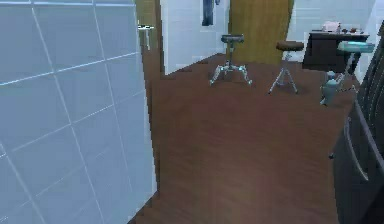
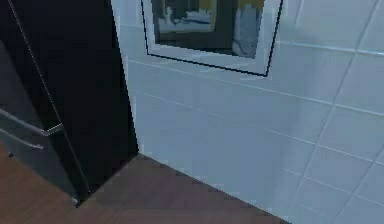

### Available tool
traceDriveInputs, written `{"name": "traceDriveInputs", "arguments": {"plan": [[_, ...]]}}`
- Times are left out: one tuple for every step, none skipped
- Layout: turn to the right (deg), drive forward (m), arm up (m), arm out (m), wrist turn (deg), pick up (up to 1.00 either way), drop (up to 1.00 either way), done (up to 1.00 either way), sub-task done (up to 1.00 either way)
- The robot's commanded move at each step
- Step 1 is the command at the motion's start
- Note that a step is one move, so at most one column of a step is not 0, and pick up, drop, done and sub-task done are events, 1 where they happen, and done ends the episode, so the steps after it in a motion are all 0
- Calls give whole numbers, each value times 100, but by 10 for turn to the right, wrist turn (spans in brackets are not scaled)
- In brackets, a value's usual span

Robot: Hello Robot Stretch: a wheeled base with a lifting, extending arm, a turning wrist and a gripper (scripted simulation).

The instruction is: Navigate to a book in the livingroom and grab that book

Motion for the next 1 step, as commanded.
{"name": "traceDriveInputs", "arguments": {"plan": [[90,0,0,0,0,0,0,0,0]]}}
